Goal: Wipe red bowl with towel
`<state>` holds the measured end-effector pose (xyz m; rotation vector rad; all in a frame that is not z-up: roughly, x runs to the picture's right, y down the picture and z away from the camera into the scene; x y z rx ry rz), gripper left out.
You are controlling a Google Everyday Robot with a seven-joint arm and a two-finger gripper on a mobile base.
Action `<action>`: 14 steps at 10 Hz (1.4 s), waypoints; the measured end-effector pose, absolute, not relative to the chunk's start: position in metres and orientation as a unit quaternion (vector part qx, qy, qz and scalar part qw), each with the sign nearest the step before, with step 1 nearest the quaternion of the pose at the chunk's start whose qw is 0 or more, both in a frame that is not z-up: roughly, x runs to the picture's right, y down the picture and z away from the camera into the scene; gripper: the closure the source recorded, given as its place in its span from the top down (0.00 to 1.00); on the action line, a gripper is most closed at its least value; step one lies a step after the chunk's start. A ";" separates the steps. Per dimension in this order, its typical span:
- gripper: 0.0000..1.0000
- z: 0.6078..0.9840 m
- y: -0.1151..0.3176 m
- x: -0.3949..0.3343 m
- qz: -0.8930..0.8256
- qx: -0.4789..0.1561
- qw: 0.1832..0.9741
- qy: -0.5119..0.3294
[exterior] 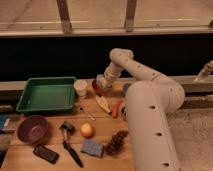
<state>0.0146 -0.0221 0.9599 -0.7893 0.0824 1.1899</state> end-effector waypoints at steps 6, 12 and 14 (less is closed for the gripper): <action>0.00 0.990 -0.035 0.000 0.544 -0.369 0.753 0.039; 0.00 0.951 -0.003 -0.031 0.529 -0.426 0.734 -0.010; 0.00 0.943 0.000 -0.015 0.533 -0.419 0.735 -0.001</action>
